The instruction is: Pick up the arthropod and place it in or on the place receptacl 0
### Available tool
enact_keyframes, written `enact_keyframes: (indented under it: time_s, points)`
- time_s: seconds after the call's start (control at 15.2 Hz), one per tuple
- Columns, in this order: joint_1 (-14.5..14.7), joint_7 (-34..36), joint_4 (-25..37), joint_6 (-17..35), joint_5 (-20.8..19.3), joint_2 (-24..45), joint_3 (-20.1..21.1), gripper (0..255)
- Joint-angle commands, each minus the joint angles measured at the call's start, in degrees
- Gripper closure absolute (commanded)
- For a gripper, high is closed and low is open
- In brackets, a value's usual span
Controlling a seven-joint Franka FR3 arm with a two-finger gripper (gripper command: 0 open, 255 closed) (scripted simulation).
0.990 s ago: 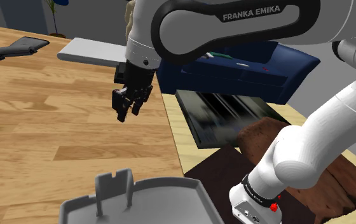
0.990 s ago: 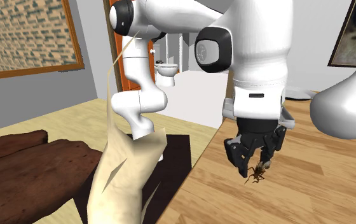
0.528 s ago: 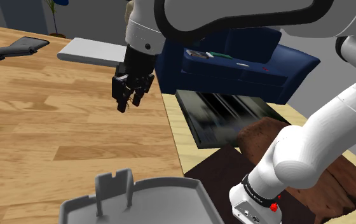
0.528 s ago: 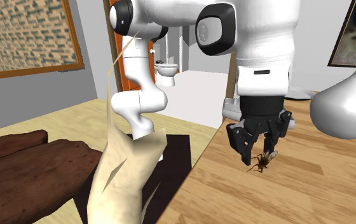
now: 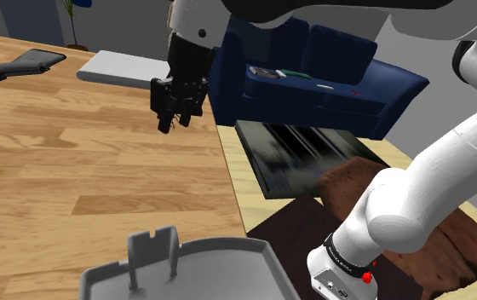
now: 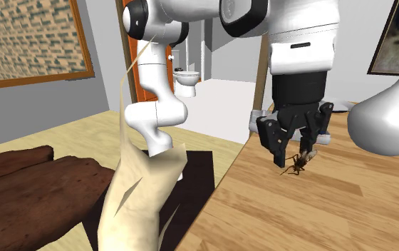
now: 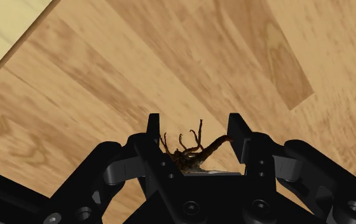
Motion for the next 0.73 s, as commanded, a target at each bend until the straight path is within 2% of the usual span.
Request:
enact_keyframes:
  time_s: [0.0,0.66]
  points:
    - [0.0,0.3,1.7,-1.6,-0.1,0.1,0.0,255]
    - [-0.3,1.4,10.2,-9.3,-0.8,0.9,-0.3,255]
